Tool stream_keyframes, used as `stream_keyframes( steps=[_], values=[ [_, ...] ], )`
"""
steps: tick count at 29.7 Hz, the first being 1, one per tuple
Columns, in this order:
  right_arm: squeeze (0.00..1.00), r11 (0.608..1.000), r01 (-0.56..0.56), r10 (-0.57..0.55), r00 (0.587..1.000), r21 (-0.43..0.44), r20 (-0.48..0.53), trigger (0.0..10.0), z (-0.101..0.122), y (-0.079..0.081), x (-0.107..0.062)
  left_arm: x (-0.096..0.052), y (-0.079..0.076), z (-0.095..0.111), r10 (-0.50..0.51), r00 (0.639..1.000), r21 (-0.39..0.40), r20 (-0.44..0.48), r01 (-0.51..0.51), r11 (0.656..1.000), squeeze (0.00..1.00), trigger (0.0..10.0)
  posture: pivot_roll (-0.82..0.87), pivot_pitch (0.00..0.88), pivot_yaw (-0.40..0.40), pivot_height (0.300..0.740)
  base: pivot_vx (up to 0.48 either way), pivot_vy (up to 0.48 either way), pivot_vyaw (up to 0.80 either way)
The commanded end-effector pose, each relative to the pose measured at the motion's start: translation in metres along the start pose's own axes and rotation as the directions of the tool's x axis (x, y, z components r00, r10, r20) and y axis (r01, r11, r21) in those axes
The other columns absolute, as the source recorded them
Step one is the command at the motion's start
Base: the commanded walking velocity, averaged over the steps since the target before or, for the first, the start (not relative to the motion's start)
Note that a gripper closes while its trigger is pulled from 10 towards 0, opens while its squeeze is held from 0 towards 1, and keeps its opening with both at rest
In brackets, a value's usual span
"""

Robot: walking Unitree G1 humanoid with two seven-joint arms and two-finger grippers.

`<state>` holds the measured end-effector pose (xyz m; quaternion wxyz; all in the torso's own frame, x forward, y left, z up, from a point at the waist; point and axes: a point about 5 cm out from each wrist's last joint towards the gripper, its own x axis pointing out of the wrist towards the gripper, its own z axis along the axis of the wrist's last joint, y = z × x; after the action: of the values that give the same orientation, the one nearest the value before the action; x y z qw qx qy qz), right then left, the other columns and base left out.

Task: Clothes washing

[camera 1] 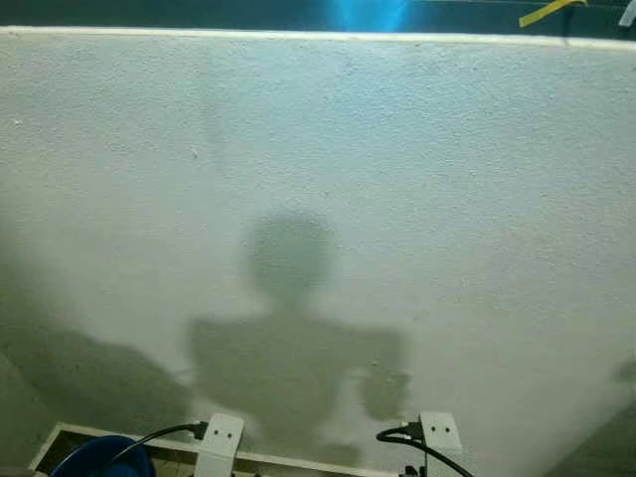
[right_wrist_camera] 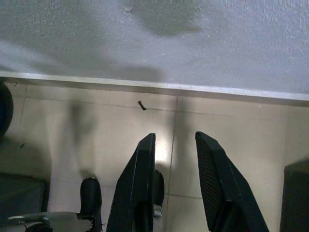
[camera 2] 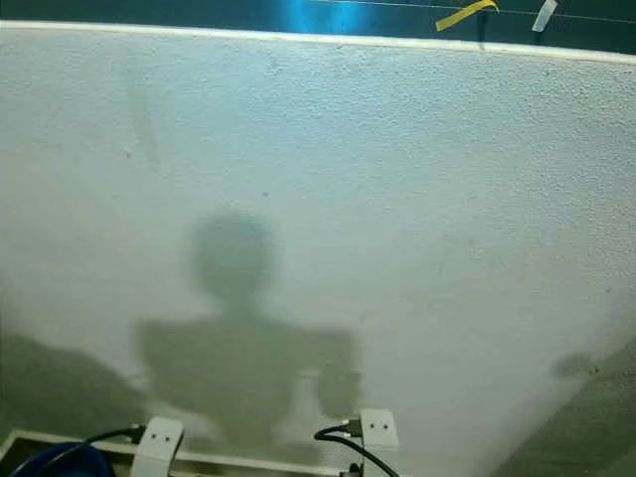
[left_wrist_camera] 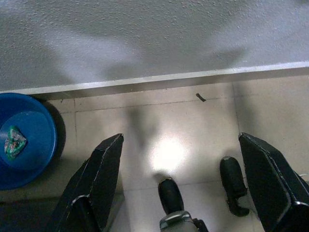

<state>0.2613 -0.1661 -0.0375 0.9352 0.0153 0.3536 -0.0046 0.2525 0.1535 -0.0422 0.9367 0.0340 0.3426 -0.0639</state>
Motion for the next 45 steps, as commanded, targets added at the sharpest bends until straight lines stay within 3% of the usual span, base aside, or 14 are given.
stream_keyframes(
  steps=[1, 9, 18, 26, 34, 40, 45],
  values=[
    [0.0, 1.0, 0.003, -0.003, 1.0, 0.0, 0.012, 10.0, 0.002, -0.003, 0.0, 0.001, 0.002, 0.001, 0.009, 1.0, -0.025, -0.01, -0.009, 1.0, 0.0, 10.0, -0.07, 0.0, 0.056, 0.74, 0.0, 0.0, 0.0],
    [0.0, 1.0, 0.002, -0.001, 1.0, -0.012, 0.022, 10.0, 0.003, 0.0, 0.0, 0.001, 0.002, 0.003, -0.001, 1.0, 0.009, -0.008, 0.001, 1.0, 0.0, 10.0, -0.09, 0.0, 0.072, 0.74, 0.0, 0.0, 0.0],
    [0.0, 1.0, 0.004, -0.003, 1.0, -0.026, 0.024, 10.0, 0.003, -0.001, 0.0, 0.001, 0.0, 0.001, -0.001, 1.0, -0.009, -0.011, 0.001, 1.0, 0.0, 10.0, -0.1, 0.003, 0.054, 0.74, 0.0, 0.0, 0.0],
    [0.0, 0.999, -0.006, 0.007, 1.0, -0.038, 0.019, 10.0, 0.003, -0.002, 0.0, 0.001, -0.005, 0.006, -0.014, 1.0, 0.066, 0.024, 0.013, 0.998, 0.0, 10.0, -0.09, 0.007, 0.042, 0.74, 0.0, 0.0, 0.0],
    [0.0, 0.999, 0.008, -0.007, 1.0, -0.044, 0.021, 10.0, 0.003, 0.001, 0.0, 0.002, 0.003, 0.009, 0.004, 1.0, 0.032, 0.022, -0.005, 0.999, 0.0, 10.0, -0.1, 0.0, 0.094, 0.74, 0.0, 0.0, 0.0],
    [0.0, 0.999, 0.048, -0.048, 0.999, 0.003, 0.007, 10.0, -0.004, -0.007, -0.002, 0.002, -0.004, 0.011, -0.041, 0.999, 0.109, 0.027, 0.038, 0.993, 0.0, 10.0, -0.09, 0.0, 0.086, 0.74, 0.0, 0.0, 0.0],
    [0.0, 0.998, 0.056, -0.057, 0.998, 0.024, 0.021, 10.0, -0.002, -0.012, -0.002, 0.003, -0.002, 0.011, -0.029, 0.999, 0.046, 0.029, 0.027, 0.999, 0.0, 10.0, -0.1, 0.002, 0.087, 0.74, 0.0, 0.0, 0.0]
  ],
)
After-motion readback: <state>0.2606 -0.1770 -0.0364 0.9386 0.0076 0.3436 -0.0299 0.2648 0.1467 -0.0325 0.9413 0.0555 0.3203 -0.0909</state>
